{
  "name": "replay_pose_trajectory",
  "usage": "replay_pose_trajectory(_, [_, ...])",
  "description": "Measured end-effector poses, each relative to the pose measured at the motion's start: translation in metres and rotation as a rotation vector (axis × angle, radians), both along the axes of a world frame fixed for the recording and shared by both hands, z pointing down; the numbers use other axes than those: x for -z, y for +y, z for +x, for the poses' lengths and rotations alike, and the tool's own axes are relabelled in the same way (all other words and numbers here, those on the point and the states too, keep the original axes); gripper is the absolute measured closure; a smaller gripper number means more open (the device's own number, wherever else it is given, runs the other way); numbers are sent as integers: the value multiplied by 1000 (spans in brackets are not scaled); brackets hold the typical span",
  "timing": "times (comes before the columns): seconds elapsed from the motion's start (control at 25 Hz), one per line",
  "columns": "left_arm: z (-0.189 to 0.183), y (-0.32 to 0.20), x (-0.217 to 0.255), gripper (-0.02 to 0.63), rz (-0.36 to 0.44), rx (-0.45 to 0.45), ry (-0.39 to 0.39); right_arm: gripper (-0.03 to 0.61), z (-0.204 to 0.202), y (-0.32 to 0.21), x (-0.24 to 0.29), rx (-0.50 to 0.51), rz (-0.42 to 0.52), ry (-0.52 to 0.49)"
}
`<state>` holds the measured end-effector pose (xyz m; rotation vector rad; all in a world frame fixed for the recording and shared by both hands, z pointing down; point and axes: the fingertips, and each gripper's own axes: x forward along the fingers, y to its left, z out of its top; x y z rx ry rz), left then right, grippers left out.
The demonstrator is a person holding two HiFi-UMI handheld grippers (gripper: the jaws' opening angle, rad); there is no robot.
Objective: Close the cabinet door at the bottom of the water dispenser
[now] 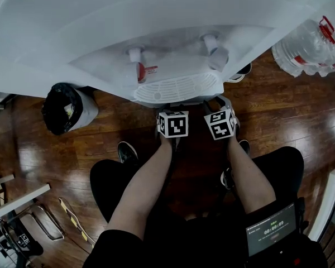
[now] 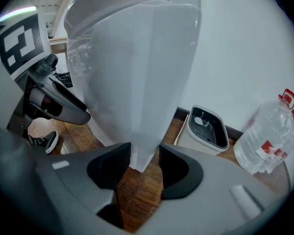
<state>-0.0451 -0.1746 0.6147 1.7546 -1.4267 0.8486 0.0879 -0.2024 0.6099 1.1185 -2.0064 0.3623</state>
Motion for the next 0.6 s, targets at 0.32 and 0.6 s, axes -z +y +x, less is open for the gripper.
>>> replay_pose_trajectory(0.32, [3, -9, -2, 422, -15, 3, 6, 394, 0, -19, 0, -1, 12, 0])
replay_pose_trajectory(0.6, [7, -11, -4, 428, -42, 12, 39, 396, -1, -24, 3, -13, 21, 0])
